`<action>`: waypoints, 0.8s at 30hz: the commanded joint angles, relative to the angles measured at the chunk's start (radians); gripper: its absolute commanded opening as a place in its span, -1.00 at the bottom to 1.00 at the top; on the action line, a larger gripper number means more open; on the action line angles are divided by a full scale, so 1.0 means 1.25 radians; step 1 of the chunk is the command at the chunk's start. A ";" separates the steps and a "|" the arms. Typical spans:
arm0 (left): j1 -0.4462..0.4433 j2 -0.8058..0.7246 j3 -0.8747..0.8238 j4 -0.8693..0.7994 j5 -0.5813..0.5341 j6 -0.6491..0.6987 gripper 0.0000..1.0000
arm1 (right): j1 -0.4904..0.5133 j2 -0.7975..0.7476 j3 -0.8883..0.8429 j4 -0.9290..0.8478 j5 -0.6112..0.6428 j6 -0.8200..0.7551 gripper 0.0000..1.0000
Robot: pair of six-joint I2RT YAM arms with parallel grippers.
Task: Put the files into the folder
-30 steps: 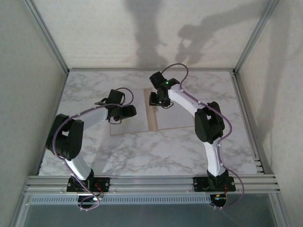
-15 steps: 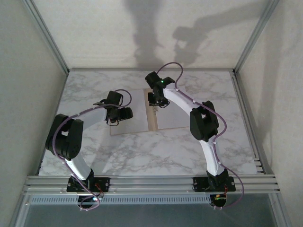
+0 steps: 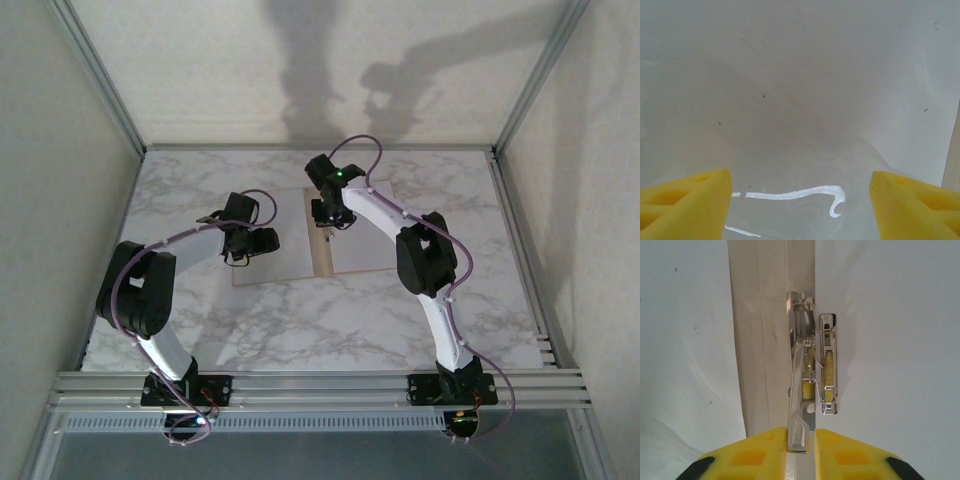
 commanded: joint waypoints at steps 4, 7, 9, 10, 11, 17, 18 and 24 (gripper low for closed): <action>0.011 -0.015 -0.007 -0.014 -0.008 0.012 0.46 | 0.009 0.022 0.046 -0.029 -0.014 -0.020 -0.44; 0.013 -0.017 -0.008 -0.012 -0.008 0.010 0.45 | 0.011 0.027 0.060 -0.035 -0.021 -0.030 -0.35; 0.014 -0.019 -0.009 -0.014 -0.012 0.009 0.45 | 0.012 0.028 0.061 -0.034 -0.020 -0.031 -0.33; 0.015 -0.018 -0.008 -0.014 -0.012 0.009 0.45 | 0.011 0.028 0.061 -0.034 -0.021 -0.031 -0.33; 0.017 -0.018 -0.009 -0.016 -0.012 0.007 0.45 | 0.011 0.030 0.063 -0.035 -0.021 -0.031 -0.33; 0.019 -0.024 -0.022 0.002 0.004 -0.001 0.45 | 0.012 0.030 0.060 -0.033 -0.016 -0.036 -0.44; 0.021 -0.027 -0.024 0.003 0.004 -0.001 0.45 | 0.012 0.030 0.060 -0.032 -0.013 -0.038 -0.46; 0.026 -0.030 -0.024 0.003 0.004 0.000 0.45 | 0.013 0.034 0.061 -0.037 -0.006 -0.041 -0.51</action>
